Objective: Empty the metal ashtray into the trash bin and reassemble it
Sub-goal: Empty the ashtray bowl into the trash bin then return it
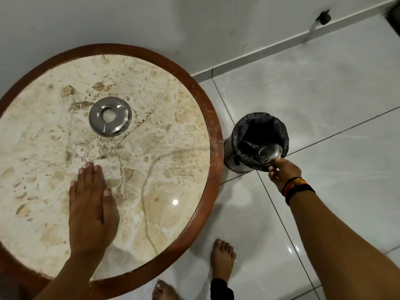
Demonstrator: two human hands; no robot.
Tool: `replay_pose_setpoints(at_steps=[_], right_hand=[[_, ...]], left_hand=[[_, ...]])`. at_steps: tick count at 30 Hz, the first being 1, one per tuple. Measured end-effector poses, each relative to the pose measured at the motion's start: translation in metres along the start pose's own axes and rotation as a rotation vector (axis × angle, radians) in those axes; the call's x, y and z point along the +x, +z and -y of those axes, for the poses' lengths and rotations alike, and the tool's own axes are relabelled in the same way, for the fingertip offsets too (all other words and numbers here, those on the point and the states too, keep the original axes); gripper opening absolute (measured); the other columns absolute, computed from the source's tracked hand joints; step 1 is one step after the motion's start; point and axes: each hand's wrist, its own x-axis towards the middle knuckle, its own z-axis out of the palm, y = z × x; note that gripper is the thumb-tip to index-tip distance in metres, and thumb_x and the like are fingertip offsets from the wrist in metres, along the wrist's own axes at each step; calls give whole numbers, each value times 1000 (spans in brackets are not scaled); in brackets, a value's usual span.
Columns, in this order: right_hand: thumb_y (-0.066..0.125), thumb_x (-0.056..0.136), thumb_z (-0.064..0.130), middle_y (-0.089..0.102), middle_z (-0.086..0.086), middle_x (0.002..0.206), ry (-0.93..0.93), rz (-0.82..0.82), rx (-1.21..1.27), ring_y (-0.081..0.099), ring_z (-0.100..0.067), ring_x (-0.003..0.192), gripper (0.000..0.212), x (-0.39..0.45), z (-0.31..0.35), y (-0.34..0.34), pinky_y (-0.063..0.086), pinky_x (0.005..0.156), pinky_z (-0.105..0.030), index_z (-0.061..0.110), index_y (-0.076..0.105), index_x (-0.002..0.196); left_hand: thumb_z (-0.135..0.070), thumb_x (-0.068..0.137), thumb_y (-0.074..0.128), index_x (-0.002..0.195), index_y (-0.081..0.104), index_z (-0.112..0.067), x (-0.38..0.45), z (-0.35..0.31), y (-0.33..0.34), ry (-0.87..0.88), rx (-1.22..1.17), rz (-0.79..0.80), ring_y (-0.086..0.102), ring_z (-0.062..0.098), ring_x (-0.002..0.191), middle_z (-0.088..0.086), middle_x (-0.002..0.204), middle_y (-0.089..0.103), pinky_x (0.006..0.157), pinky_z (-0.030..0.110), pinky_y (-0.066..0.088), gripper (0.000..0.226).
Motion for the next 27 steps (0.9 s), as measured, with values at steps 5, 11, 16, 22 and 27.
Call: replay_pose_setpoints(at_steps=[5, 11, 16, 22, 27], right_hand=[[51, 99, 5, 55, -11, 72, -57, 2, -39, 52, -19, 57, 11, -7, 7, 10, 49, 42, -20, 7, 62, 98], [55, 102, 22, 65, -9, 77, -783, 85, -249, 63, -12, 56, 13, -83, 41, 53, 58, 50, -28, 13, 62, 107], [51, 101, 24, 64, 3, 99, -1475, 327, -708, 63, -9, 82, 12, -197, 8, 112, 52, 70, -25, 23, 59, 109], [75, 83, 5, 67, -9, 100, -1974, 637, -1234, 66, -27, 84, 21, -259, -73, 173, 54, 47, -38, 10, 71, 103], [76, 84, 9, 69, -8, 97, -2108, 721, -1369, 64, -27, 80, 18, -253, -115, 184, 47, 50, -33, 10, 72, 101]], left_hand=[[-30, 106, 27, 168, 21, -13, 0, -4, 0, 12, -5, -16, 8, 17, 167, 10, 178, 20, 136, 46, 8, 64], [-27, 108, 30, 167, 22, -11, -1, -8, 0, 6, -11, -30, 11, 21, 167, 9, 178, 19, 135, 52, 13, 62], [-25, 109, 29, 166, 22, -6, -4, -13, -2, -68, -24, -54, 12, 24, 166, 13, 177, 18, 135, 51, 15, 61], [-23, 110, 33, 165, 25, -5, -24, 13, -13, -128, -15, -116, 15, 23, 166, 12, 176, 21, 136, 47, 14, 59], [-20, 109, 35, 165, 26, -4, -53, 43, -25, -119, 24, -127, 18, 24, 165, 12, 175, 23, 136, 46, 16, 59]])
